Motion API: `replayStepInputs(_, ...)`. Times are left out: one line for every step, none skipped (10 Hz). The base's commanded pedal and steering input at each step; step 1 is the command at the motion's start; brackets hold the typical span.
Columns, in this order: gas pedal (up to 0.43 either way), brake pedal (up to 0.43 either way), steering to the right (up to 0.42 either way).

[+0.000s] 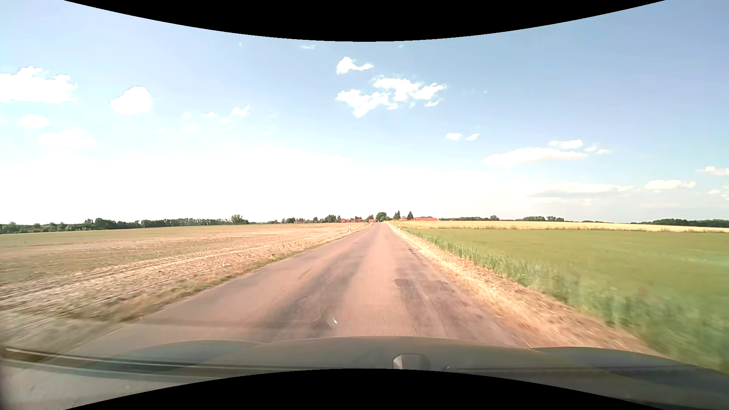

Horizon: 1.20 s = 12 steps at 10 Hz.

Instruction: Follow the waypoints while adhering to traffic rules and regulations

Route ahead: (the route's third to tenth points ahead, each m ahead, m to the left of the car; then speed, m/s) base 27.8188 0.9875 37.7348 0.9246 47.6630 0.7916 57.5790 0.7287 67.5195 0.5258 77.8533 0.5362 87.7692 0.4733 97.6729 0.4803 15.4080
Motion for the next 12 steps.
replayStepInputs(0.067, 0.006, 0.002)
replayStepInputs(0.067, 0.006, 0.002)
replayStepInputs(0.067, 0.006, 0.003)
replayStepInputs(0.067, 0.006, 0.002)
replayStepInputs(0.067, 0.006, 0.003)
replayStepInputs(0.067, 0.006, 0.003)
replayStepInputs(0.067, 0.006, 0.002)
replayStepInputs(0.067, 0.006, 0.001)
replayStepInputs(0.067, 0.006, 0.000)
replayStepInputs(0.067, 0.006, 0.000)
replayStepInputs(0.059, 0.006, 0.000)
replayStepInputs(0.059, 0.006, 0.000)
